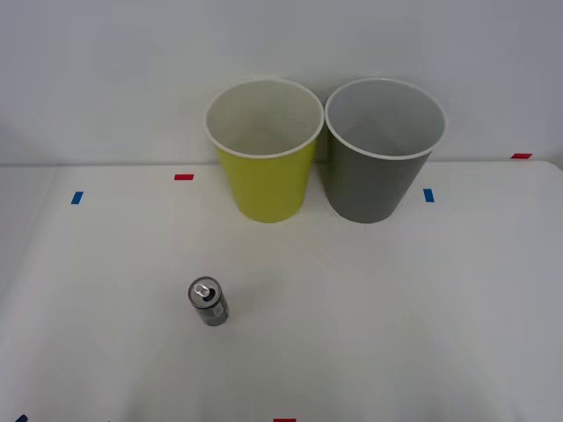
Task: Put cans in the gray bin and PET bottles in the light green bin.
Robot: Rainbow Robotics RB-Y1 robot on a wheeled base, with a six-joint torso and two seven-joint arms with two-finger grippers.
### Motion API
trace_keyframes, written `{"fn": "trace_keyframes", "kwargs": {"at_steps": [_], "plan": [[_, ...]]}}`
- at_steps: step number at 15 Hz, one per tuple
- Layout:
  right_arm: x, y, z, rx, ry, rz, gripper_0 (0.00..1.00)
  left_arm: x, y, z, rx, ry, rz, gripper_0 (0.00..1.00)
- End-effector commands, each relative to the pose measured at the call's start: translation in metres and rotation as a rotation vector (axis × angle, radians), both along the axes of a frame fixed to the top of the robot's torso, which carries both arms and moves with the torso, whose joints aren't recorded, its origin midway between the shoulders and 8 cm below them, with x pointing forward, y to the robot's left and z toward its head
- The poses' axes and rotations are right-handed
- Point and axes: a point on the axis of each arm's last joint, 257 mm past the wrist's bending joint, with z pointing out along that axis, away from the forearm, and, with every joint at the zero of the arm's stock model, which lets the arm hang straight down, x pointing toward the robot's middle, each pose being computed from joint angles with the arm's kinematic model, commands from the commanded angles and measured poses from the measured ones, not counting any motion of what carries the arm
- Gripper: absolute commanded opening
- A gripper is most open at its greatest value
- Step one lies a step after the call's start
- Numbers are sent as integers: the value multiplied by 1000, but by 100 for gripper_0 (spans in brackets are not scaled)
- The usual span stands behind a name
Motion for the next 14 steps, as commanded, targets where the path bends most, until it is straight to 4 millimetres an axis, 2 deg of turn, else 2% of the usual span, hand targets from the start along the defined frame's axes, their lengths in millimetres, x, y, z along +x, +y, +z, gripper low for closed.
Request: {"fn": "trace_keyframes", "kwargs": {"at_steps": [1, 14], "plan": [[0, 0, 0, 0, 0, 0, 100, 0, 0, 0, 0, 0, 0, 100], [0, 0, 0, 0, 0, 0, 100, 0, 0, 0, 0, 0, 0, 100]]}}
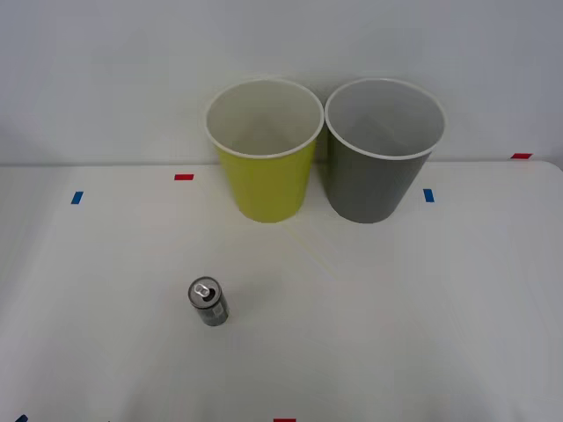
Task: Put cans in the gray bin and PET bottles in the light green bin.
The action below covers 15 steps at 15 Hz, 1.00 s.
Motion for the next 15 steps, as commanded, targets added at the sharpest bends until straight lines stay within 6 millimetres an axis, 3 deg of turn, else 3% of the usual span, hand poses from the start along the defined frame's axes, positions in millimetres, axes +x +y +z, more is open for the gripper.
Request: {"fn": "trace_keyframes", "kwargs": {"at_steps": [1, 2, 5, 9, 12, 15], "plan": [[0, 0, 0, 0, 0, 0, 100, 0, 0, 0, 0, 0, 0, 100], [0, 0, 0, 0, 0, 0, 100, 3, -6, -14, -13, 22, -4, 100], [0, 0, 0, 0, 0, 0, 100, 9, -5, -8, 21, -10, -92, 100], [0, 0, 0, 0, 0, 0, 100, 17, -19, -9, 28, -12, -236, 100], [0, 0, 0, 0, 0, 0, 100, 35, -27, -13, 41, -23, -338, 100], [0, 0, 0, 0, 0, 0, 100, 55, -49, -13, 28, -34, -466, 100]]}}
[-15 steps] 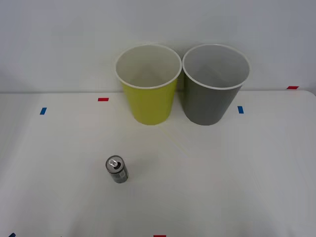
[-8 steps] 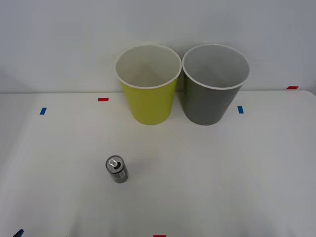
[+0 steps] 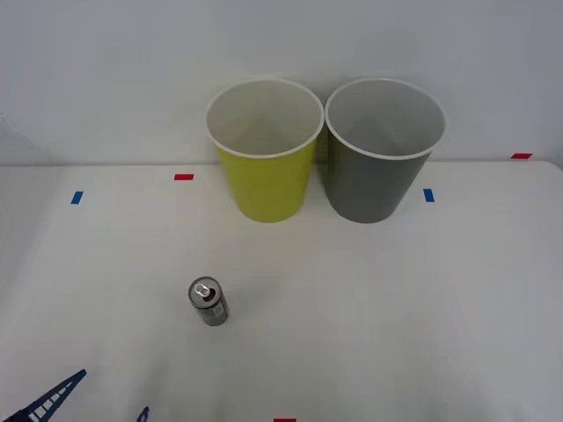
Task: Put cans in the gray bin and PET bottles in the light green bin.
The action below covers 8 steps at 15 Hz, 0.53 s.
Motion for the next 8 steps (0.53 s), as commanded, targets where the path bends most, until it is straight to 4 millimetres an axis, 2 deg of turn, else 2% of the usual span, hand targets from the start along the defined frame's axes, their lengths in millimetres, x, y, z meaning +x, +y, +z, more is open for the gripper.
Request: {"fn": "trace_keyframes", "kwargs": {"at_steps": [1, 5, 8], "plan": [[0, 0, 0, 0, 0, 0, 100, 15, -21, -1, -8, 2, -120, 100], [0, 0, 0, 0, 0, 0, 100, 34, -42, -14, 0, -1, -206, 100], [0, 0, 0, 0, 0, 0, 100, 58, -58, -12, -34, -14, -239, 100]]}}
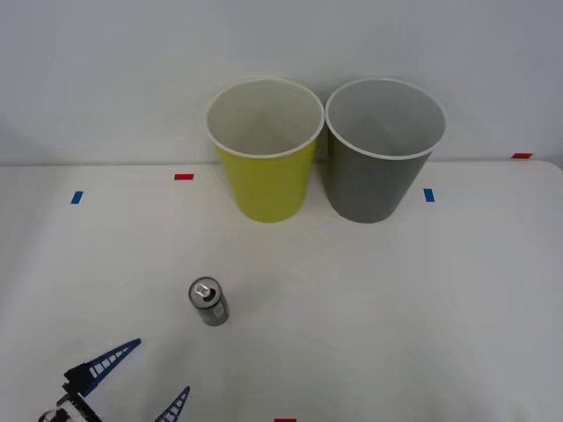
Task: Put cans in the gray bin and PET bottles in the light green bin.
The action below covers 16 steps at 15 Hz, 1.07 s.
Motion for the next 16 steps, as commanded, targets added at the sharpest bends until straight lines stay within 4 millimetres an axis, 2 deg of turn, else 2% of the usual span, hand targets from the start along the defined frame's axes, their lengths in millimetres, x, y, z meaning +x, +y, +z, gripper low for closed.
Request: {"fn": "trace_keyframes", "kwargs": {"at_steps": [1, 3, 13, 16], "plan": [[0, 0, 0, 0, 0, 0, 100, 20, -13, 1, -31, -1, -26, 100], [0, 0, 0, 0, 0, 0, 100, 28, -21, 5, -41, -12, -44, 100], [0, 0, 0, 0, 0, 0, 100, 70, -25, 9, -5, -18, -53, 100], [0, 0, 0, 0, 0, 0, 100, 79, -44, 9, -46, 9, -83, 100]]}}
